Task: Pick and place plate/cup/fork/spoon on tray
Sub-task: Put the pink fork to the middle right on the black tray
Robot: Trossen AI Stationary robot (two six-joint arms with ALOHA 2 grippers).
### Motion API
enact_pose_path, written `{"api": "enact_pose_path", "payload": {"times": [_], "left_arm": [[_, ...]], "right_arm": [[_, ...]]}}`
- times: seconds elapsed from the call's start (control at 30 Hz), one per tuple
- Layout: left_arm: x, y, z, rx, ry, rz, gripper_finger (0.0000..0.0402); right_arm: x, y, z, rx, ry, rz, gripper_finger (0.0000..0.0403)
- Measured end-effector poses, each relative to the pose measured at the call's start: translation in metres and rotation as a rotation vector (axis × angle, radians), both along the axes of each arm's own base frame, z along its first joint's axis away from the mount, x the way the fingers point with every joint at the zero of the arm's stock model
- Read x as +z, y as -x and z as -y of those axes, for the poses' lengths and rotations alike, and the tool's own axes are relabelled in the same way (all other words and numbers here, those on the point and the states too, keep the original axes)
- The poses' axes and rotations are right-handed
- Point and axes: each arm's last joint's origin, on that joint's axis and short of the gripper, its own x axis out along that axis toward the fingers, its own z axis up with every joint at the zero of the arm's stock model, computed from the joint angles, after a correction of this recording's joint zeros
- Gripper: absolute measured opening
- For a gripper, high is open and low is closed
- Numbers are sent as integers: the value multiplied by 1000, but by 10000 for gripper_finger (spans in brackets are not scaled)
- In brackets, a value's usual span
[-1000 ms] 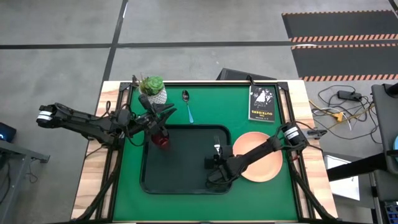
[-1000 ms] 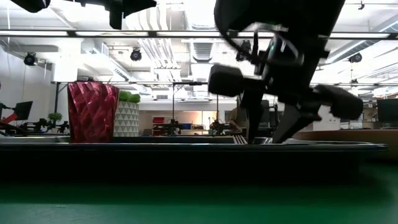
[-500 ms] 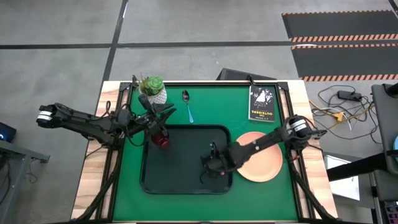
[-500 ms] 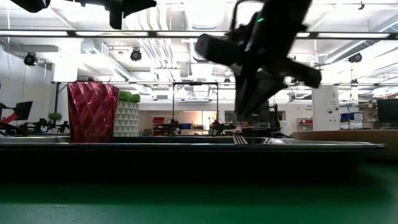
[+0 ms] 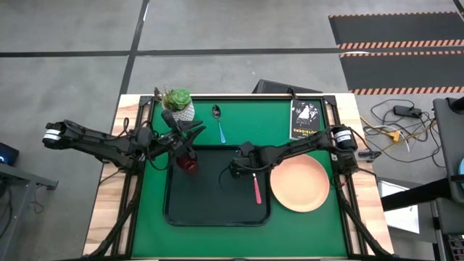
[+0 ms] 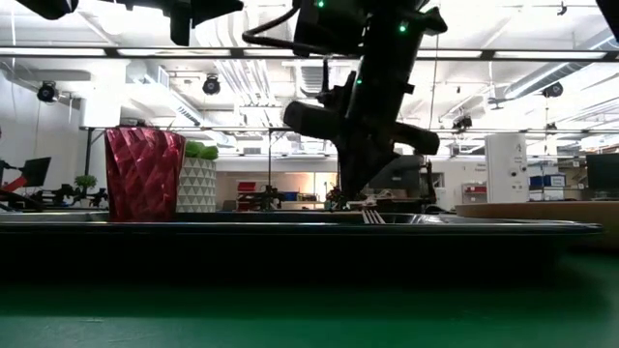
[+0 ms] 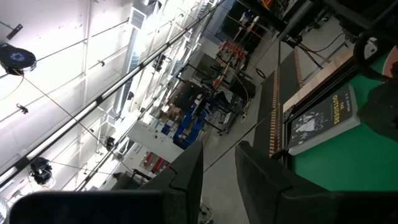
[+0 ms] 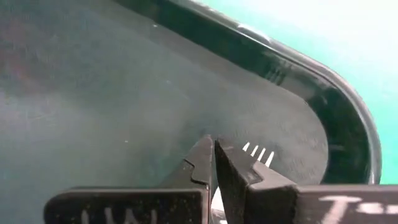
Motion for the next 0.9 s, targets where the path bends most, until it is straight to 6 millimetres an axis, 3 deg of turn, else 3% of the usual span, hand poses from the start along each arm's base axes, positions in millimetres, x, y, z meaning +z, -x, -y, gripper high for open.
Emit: {"api": "enact_pose_path", "payload": {"times": [0.1, 0.37, 0.9], "left_arm": [[0, 0, 0, 0, 0, 0, 75], [0, 0, 0, 0, 0, -1, 75], [0, 0, 0, 0, -1, -1, 75]], "right_arm": [[-1, -4, -1, 4, 0, 29, 9], [-31, -10, -3, -6, -11, -16, 8], [-31, 0, -3, -58, -21, -95, 8]]}}
